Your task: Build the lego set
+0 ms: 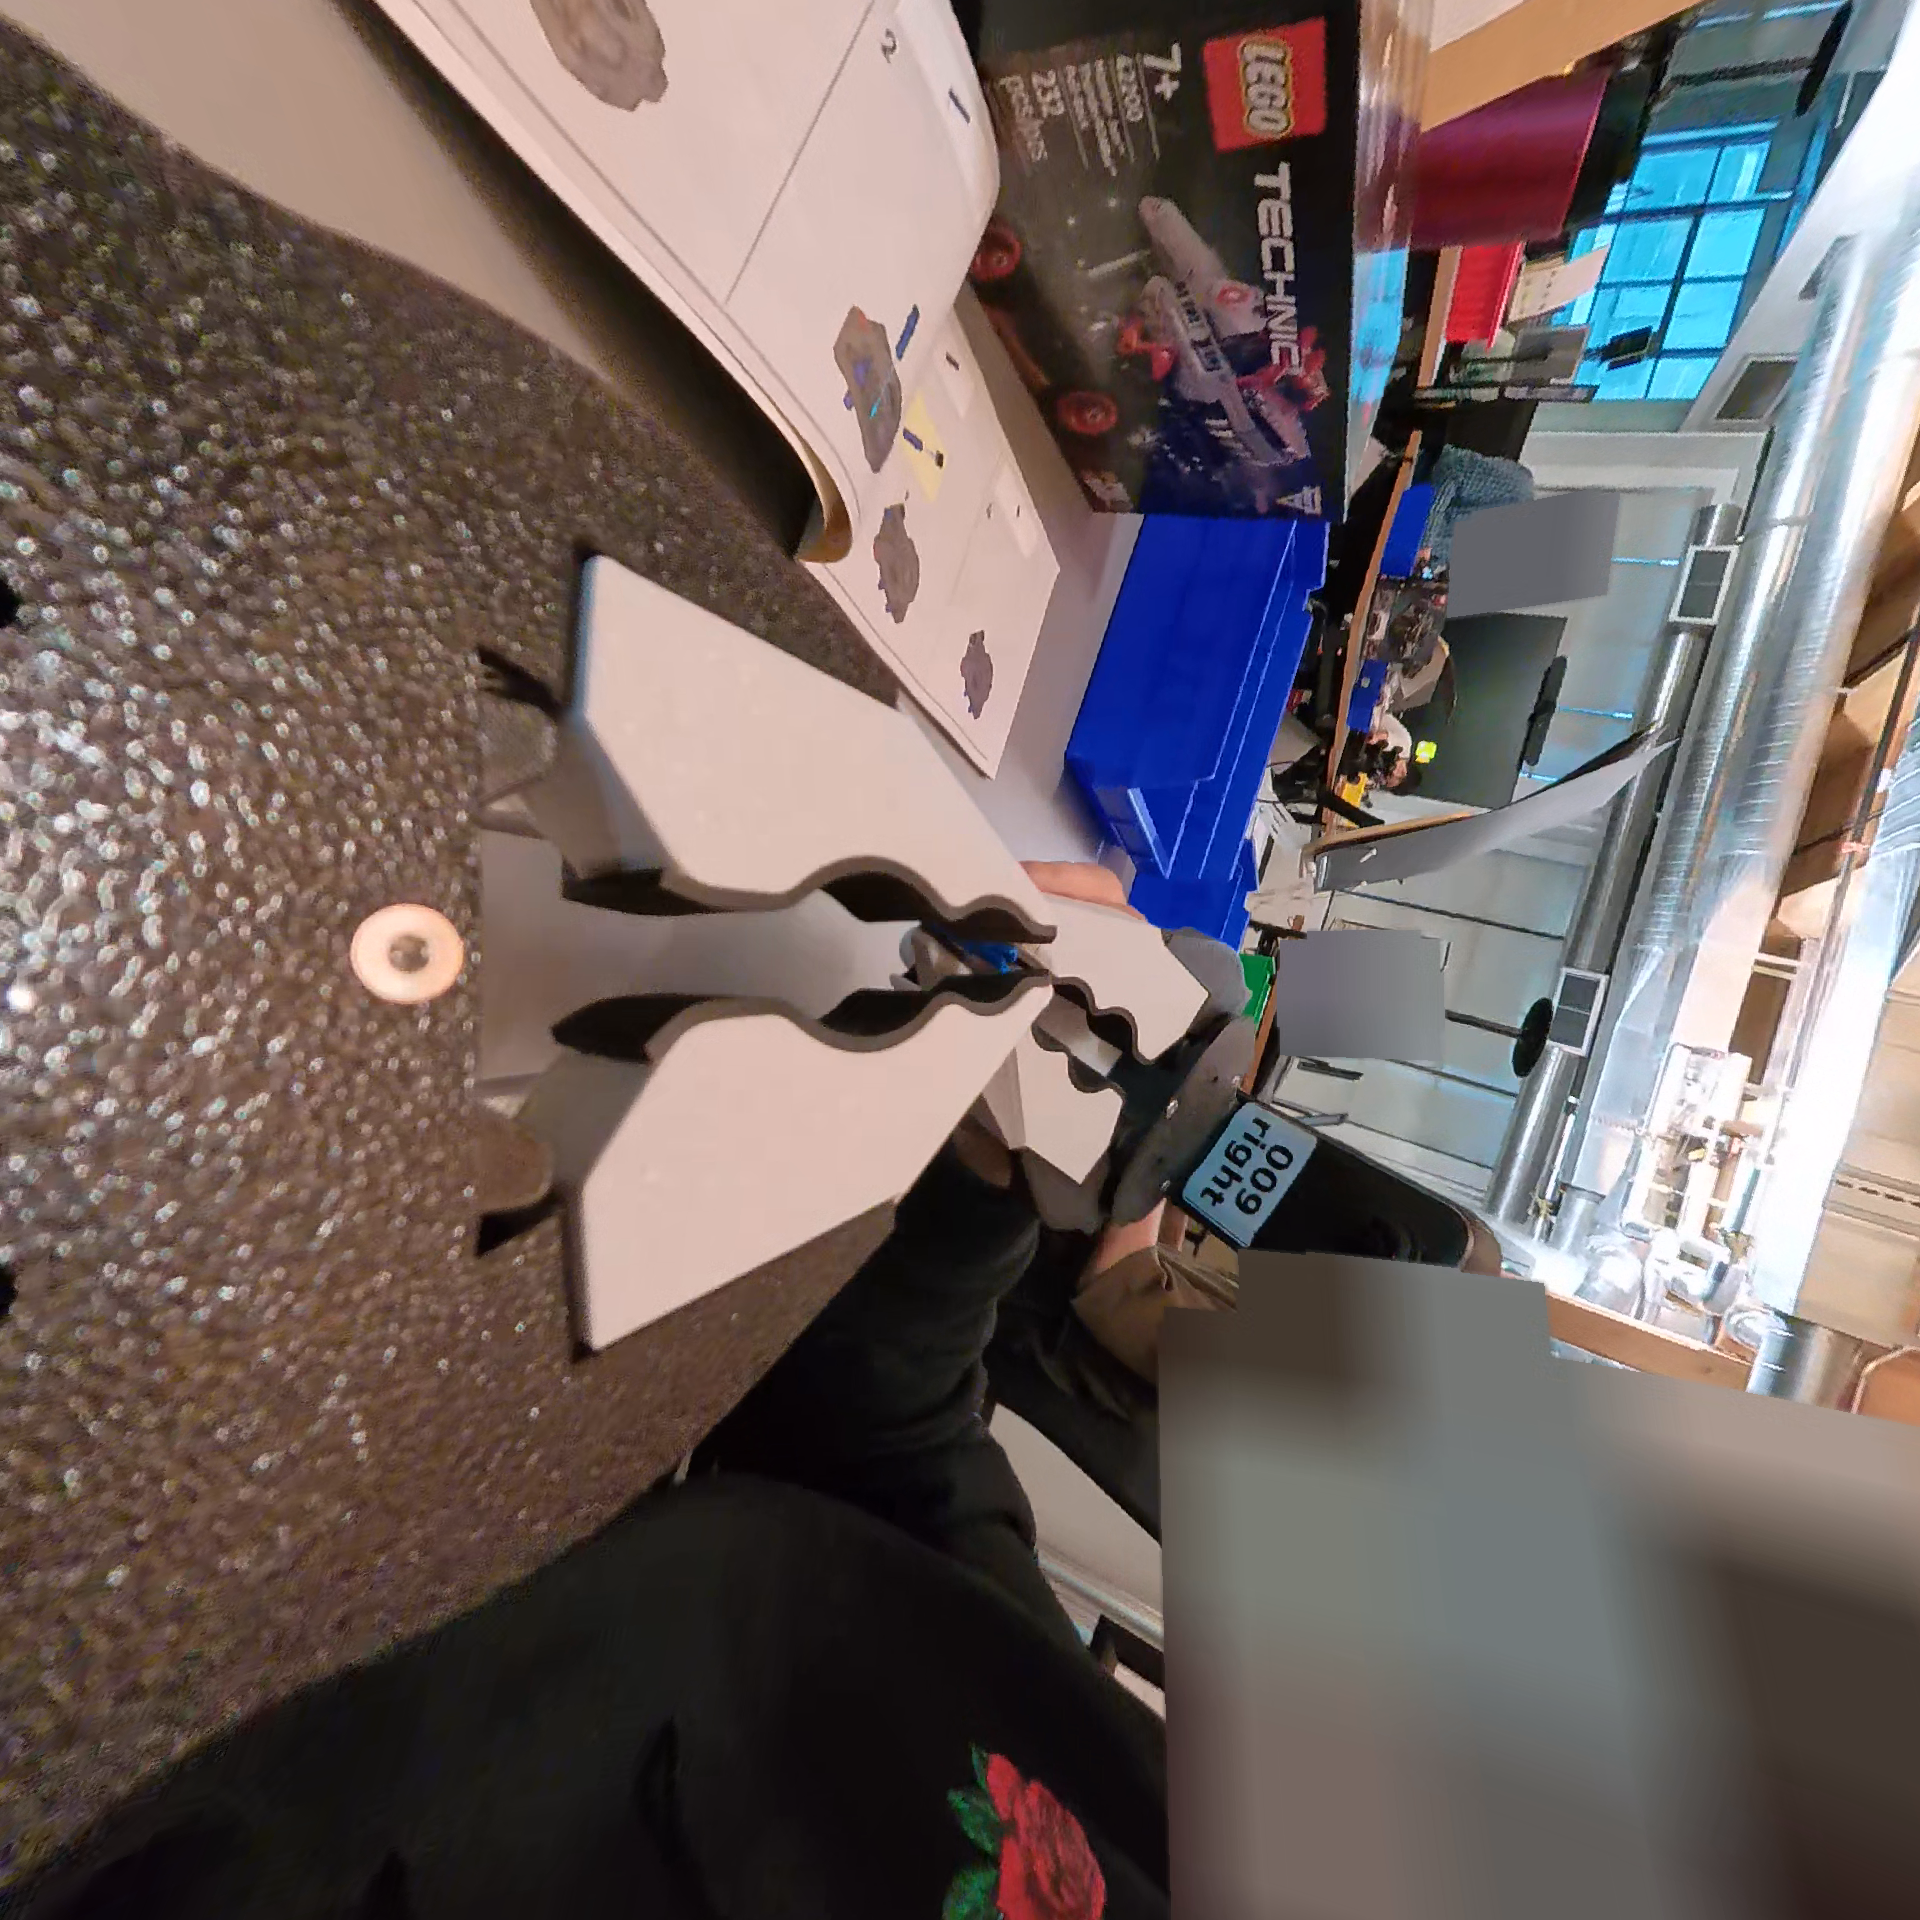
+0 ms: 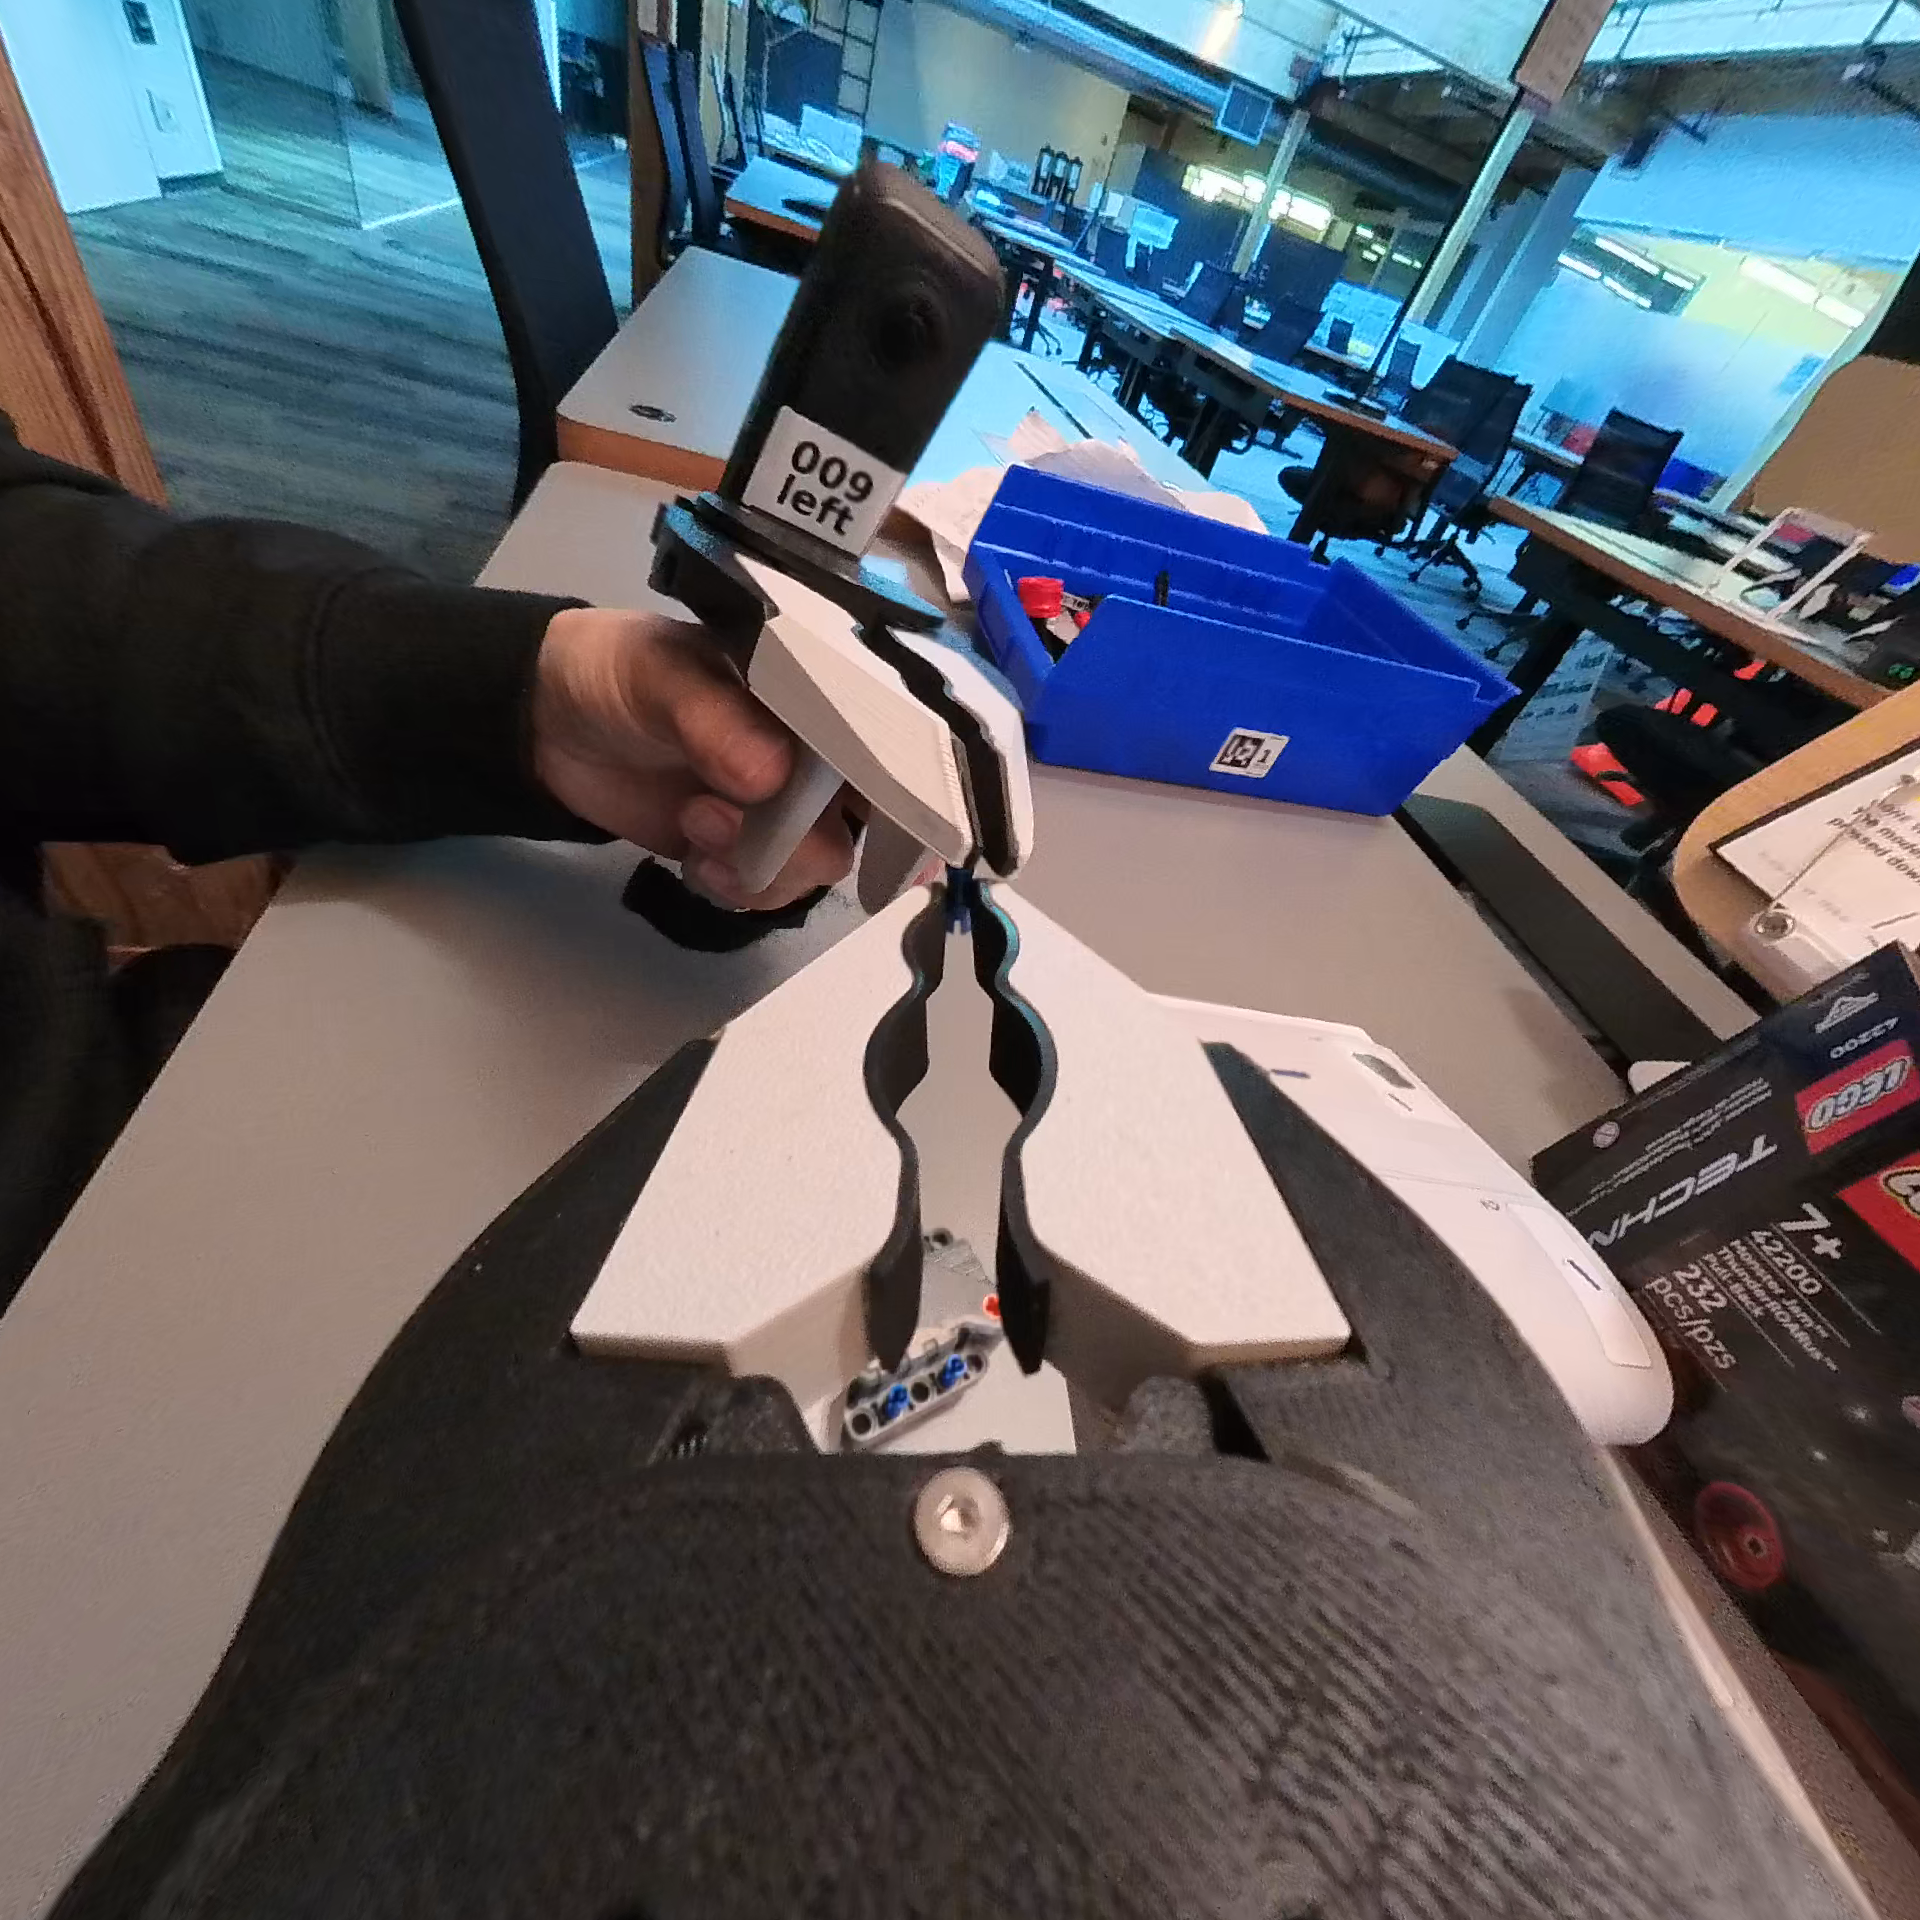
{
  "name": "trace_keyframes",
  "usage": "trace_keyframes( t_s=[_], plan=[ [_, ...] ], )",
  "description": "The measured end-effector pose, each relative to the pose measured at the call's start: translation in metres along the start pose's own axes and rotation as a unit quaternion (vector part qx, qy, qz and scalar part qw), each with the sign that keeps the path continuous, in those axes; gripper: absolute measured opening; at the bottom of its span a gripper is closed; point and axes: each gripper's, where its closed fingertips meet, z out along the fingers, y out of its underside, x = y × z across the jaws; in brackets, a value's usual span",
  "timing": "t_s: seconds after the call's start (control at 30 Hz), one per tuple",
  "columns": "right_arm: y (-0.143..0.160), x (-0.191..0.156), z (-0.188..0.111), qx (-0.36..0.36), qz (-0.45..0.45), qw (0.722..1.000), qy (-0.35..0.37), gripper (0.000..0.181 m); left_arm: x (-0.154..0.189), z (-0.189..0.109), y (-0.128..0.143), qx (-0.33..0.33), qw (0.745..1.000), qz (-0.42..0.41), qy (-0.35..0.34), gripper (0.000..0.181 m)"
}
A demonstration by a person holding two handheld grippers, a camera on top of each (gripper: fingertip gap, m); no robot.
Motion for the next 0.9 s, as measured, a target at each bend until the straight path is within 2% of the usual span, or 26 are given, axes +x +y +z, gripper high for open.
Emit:
trace_keyframes(
  t_s=[0.1,0.2,0.3,0.47,0.63,0.9],
  plan=[
    [0.0,-0.003,0.003,0.008,-0.006,1.0,-0.007,0.002,-0.001,-0.003,-0.002,0.0,1.0,0.014,-0.011,0.005],
    [0.0,-0.007,0.003,0.022,0.016,0.999,-0.029,0.002,-0.008,-0.012,-0.002,-0.017,0.997,0.051,-0.047,0.025],
    [0.004,-0.007,0.002,0.025,0.036,0.998,-0.041,0.002,-0.007,-0.018,0.003,-0.055,0.992,0.095,-0.056,0.022],
    [0.002,-0.008,0.002,0.035,0.051,0.997,-0.046,0.002,0.003,-0.017,0.01,-0.088,0.99,0.11,-0.027,0.016],
    [0.004,-0.013,0.003,0.028,0.047,0.997,-0.057,0.002,0.004,-0.014,0.015,-0.092,0.991,0.1,-0.016,0.003],
    [0.004,-0.018,0.002,0.039,0.087,0.991,-0.092,0.002,0.007,-0.017,0.02,-0.105,0.988,0.111,0.008,0.006]
  ],
)
